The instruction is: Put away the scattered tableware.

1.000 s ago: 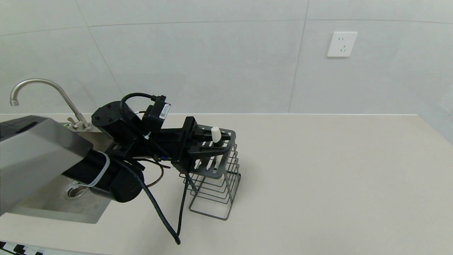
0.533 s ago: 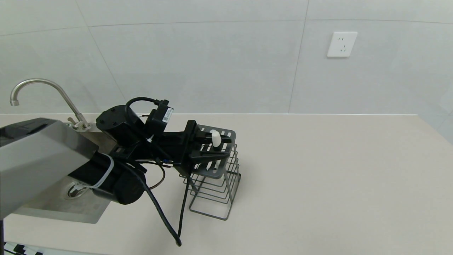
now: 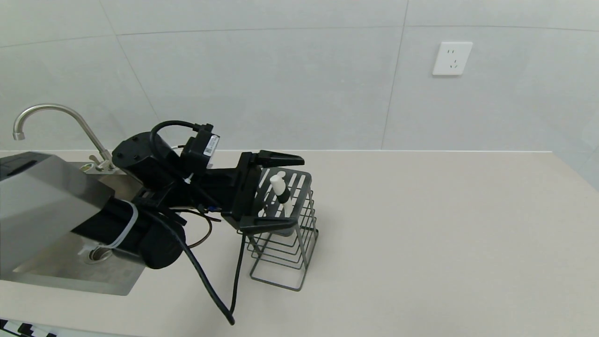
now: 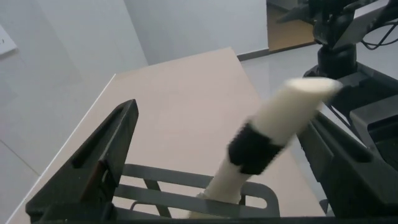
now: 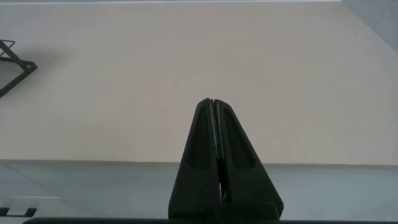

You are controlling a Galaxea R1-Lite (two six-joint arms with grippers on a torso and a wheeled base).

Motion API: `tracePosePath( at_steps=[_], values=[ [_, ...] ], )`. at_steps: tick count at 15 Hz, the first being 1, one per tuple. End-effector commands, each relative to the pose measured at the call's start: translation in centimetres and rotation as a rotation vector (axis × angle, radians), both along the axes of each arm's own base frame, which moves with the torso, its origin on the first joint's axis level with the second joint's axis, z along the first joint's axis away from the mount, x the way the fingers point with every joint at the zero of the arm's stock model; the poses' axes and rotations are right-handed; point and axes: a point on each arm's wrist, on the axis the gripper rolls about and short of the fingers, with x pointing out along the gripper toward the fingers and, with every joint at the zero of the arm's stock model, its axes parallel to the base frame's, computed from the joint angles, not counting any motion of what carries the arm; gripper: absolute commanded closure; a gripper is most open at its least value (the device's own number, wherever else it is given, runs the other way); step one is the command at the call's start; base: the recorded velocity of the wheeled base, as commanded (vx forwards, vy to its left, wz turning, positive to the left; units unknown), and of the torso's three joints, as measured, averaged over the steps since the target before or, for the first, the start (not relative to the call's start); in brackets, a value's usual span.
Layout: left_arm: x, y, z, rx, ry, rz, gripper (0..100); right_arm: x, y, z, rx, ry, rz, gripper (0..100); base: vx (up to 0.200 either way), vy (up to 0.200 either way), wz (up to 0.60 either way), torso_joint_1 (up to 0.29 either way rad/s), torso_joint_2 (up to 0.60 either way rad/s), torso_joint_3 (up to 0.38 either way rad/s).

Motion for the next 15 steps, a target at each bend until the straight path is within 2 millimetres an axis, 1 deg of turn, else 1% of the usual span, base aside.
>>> tracePosePath(
  at_steps=[1,3,5,7,9,10,11,12,14,15],
  values=[
    [-1.0,0.3,1.3,-0.009,-0.028,0.001,0,0.0,0.0,0.0,0.000,0.000,0.000,100,0.000,0.000,0.00,0.000,0.00,0.000],
    [-1.8,0.6,1.8,-0.010,-0.033,0.001,0,0.0,0.0,0.0,0.000,0.000,0.000,100,0.000,0.000,0.00,0.000,0.00,0.000],
    [-4.0,1.5,2.2,-0.006,-0.018,0.011,0,0.0,0.0,0.0,0.000,0.000,0.000,100,0.000,0.000,0.00,0.000,0.00,0.000],
    [-6.6,2.3,2.8,-0.007,-0.039,0.016,0,0.0,0.0,0.0,0.001,0.000,0.000,100,0.000,0.000,0.00,0.000,0.00,0.000],
    [-9.8,3.4,3.2,-0.021,-0.077,0.053,0,0.0,0.0,0.0,0.001,0.000,0.000,100,0.000,0.000,0.00,0.000,0.00,0.000],
    [-11.6,3.9,3.0,-0.029,-0.093,0.083,0,0.0,0.0,0.0,0.001,0.000,0.000,100,0.000,0.000,0.00,0.000,0.00,0.000],
    [-13.0,4.3,2.2,-0.029,-0.105,0.114,0,0.0,0.0,0.0,0.001,0.000,0.000,100,0.000,0.000,0.00,0.000,0.00,0.000],
    [-15.6,5.0,1.0,-0.025,-0.093,0.159,0,0.0,0.0,0.0,0.001,0.000,0.000,100,0.000,0.000,0.00,0.000,0.00,0.000],
    [-20.1,6.4,-0.6,-0.015,-0.044,0.192,0,0.0,0.0,0.0,0.000,0.000,0.000,100,0.000,0.000,0.00,0.000,0.00,0.000],
    [-20.6,6.5,-0.7,-0.014,-0.043,0.192,0,0.0,0.0,0.0,0.000,0.000,0.000,100,0.000,0.000,0.00,0.000,0.00,0.000]
  ],
)
